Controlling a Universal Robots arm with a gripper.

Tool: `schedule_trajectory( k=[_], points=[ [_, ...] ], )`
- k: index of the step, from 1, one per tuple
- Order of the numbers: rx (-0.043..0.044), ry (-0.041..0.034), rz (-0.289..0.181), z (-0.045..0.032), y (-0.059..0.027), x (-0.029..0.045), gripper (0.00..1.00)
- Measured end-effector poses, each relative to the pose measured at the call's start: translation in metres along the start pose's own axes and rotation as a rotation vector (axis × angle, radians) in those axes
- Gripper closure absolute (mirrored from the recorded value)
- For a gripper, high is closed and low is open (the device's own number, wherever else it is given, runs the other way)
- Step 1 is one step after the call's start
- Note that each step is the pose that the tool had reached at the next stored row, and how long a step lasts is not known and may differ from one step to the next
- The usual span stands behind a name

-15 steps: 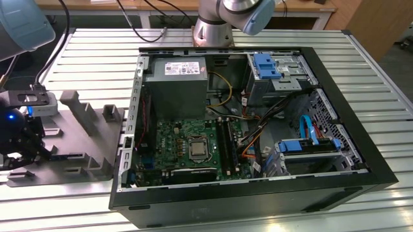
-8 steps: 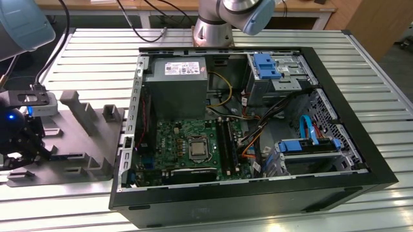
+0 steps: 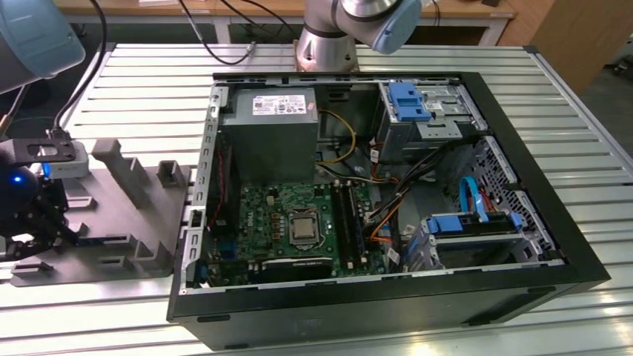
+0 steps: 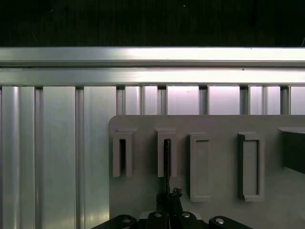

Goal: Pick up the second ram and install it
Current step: 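Pick up the second ram and move it above second insertion slot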

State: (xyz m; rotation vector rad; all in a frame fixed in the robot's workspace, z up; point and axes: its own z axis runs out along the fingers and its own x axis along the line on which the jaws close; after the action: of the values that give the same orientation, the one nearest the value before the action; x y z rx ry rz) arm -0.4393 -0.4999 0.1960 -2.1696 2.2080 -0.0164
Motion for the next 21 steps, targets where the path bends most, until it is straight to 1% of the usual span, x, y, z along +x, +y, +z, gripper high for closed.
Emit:
schedule_trajectory(
  k=[6, 11, 21],
  points=[
    [0.0, -0.0002, -0.003, -0.0002, 0.0, 0.0, 0.87],
    [0.0, -0.0003, -0.003, -0.0046, -0.0002, -0.0001, 0.87],
    [-0.0001, -0.0005, -0.003, -0.0047, -0.0002, -0.0001, 0.87]
  ],
)
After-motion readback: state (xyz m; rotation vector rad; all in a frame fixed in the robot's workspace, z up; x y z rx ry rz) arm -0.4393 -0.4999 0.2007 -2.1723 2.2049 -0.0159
